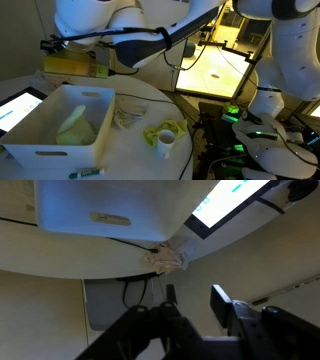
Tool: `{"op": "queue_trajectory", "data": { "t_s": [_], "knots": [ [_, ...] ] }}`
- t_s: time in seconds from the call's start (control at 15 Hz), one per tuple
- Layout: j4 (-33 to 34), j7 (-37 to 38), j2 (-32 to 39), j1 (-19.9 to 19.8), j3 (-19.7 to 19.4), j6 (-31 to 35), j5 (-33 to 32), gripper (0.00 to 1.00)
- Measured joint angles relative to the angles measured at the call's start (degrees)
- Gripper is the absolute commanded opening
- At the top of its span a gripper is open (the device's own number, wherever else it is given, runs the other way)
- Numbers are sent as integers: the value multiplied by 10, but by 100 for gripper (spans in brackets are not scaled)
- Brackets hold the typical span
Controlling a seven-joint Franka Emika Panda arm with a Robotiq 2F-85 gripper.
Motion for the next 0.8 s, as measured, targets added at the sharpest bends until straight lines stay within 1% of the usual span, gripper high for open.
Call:
{"op": "queue_trajectory", "data": {
  "t_s": [0.2, 0.27, 0.4, 0.53, 0.8],
  "knots": [
    [-9, -39, -5, -13, 0, 0, 21, 96],
    [-19, -58, -13, -18, 1, 2, 35, 100],
    [-53, -97, -40, -29, 4, 7, 68, 100],
    [-101, -138, -78, -38, 7, 9, 107, 100],
    [-223, -270, -170, -55, 25, 8, 218, 100]
  ]
}}
